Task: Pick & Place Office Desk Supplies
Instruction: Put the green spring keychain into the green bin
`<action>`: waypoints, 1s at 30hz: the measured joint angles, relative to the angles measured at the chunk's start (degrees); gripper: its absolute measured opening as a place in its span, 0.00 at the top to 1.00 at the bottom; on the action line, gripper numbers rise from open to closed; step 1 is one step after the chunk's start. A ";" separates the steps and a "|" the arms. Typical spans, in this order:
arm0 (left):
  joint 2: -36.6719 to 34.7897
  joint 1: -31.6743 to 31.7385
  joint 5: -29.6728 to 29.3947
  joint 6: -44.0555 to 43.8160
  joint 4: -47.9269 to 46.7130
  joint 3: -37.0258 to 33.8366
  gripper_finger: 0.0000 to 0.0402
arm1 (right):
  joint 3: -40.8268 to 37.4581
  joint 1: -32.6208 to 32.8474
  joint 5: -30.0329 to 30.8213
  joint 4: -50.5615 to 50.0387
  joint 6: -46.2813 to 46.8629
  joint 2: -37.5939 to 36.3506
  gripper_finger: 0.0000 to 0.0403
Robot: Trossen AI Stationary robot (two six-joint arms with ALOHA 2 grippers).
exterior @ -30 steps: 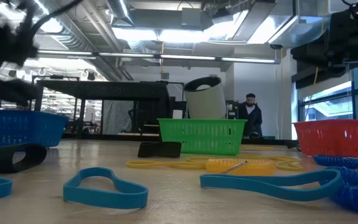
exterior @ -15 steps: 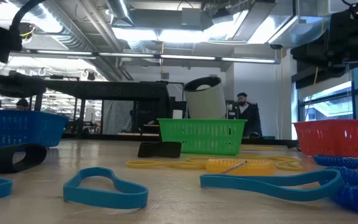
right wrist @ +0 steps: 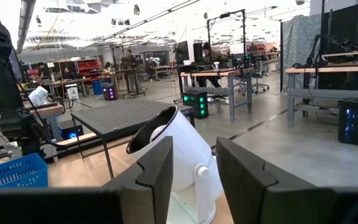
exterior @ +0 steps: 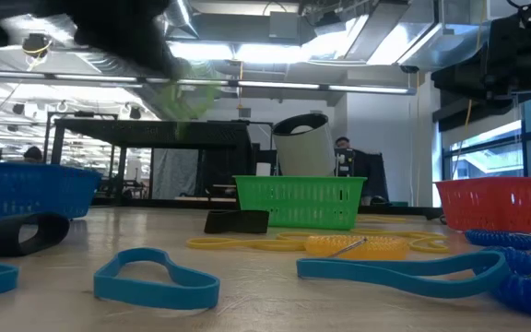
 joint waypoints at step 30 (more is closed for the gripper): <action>0.22 21.68 32.35 13.17 46.61 -1.23 0.98 | 0.00 -0.01 0.00 0.00 -1.30 -0.01 0.70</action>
